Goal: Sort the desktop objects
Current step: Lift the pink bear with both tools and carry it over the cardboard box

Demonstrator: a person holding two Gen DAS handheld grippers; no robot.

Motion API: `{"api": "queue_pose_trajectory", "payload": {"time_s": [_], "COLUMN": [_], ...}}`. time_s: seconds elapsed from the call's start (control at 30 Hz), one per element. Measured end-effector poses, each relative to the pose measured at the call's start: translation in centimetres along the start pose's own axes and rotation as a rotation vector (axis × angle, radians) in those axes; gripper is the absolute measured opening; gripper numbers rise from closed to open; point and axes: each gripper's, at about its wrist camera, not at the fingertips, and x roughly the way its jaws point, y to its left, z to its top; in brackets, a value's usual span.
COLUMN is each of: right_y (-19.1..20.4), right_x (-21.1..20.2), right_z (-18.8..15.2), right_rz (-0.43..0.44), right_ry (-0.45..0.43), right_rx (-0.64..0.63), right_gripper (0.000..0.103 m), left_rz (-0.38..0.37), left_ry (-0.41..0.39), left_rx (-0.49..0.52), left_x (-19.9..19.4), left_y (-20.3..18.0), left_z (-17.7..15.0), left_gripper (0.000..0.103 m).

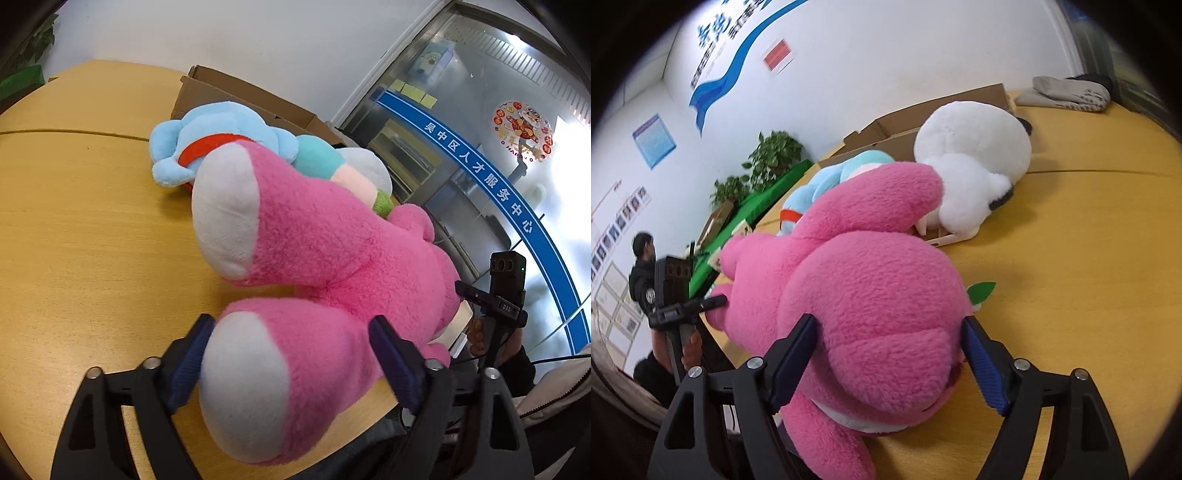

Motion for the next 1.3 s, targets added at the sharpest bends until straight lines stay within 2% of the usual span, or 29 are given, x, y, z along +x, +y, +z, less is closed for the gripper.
{"api": "queue_pose_trajectory", "payload": {"time_s": [0.07,0.13,0.23,0.3,0.37,0.4,0.47,0.57,0.67,0.77,0.87,1.0,1.17,1.3], "right_y": [-0.2,-0.9,-2.0,-2.2,-1.3,-0.8,-0.3,-0.3,0.5,1.7,2.4,0.6,-2.4,-4.8], "right_x": [0.2,0.9,2.1,2.2,1.7,1.3,0.7,-0.4,-2.0,-3.4,-4.0,-0.8,4.3,8.4], "right_z": [0.1,-0.1,-0.6,-0.8,-0.6,-0.5,-0.1,0.9,2.5,5.0,8.9,16.4,26.4,34.3], "right_rz": [0.011,0.033,0.067,0.071,0.052,0.044,0.035,0.047,0.066,0.088,0.102,0.1,0.093,0.087], "right_ry": [0.004,0.016,0.041,0.045,0.01,-0.014,-0.067,-0.125,-0.184,-0.248,-0.302,-0.312,-0.309,-0.306], "right_rx": [0.013,0.059,0.128,0.131,0.092,0.074,0.061,0.073,0.053,0.007,-0.052,-0.089,-0.125,-0.154], "right_gripper": [0.079,0.081,0.085,0.083,0.069,0.065,0.061,0.059,0.058,0.058,0.058,0.058,0.058,0.058], "left_rz": [-0.014,-0.014,-0.021,-0.029,-0.028,-0.026,-0.037,-0.064,-0.093,-0.132,-0.13,-0.105,-0.071,-0.028], "left_ry": [-0.004,0.036,0.054,0.057,0.053,0.049,0.045,0.023,-0.038,-0.109,-0.161,-0.202,-0.206,-0.152], "left_rx": [-0.001,0.002,0.005,0.007,0.02,0.03,0.043,0.056,0.059,0.072,0.139,0.238,0.284,0.253], "left_x": [0.2,1.4,2.0,2.0,1.7,1.4,0.9,-0.1,-1.5,-2.9,-3.2,-1.9,2.7,8.7], "left_y": [0.0,0.1,0.0,-0.2,-0.6,-0.9,-1.6,-2.8,-3.5,-4.0,-4.9,-5.6,-4.6,-1.4], "left_z": [-0.1,-0.2,-0.3,-0.4,-0.2,-0.1,0.2,1.1,3.4,7.1,11.8,20.1,31.2,37.6], "left_gripper": [0.091,0.089,0.078,0.064,0.057,0.054,0.05,0.048,0.048,0.048,0.048,0.049,0.049,0.049]}}
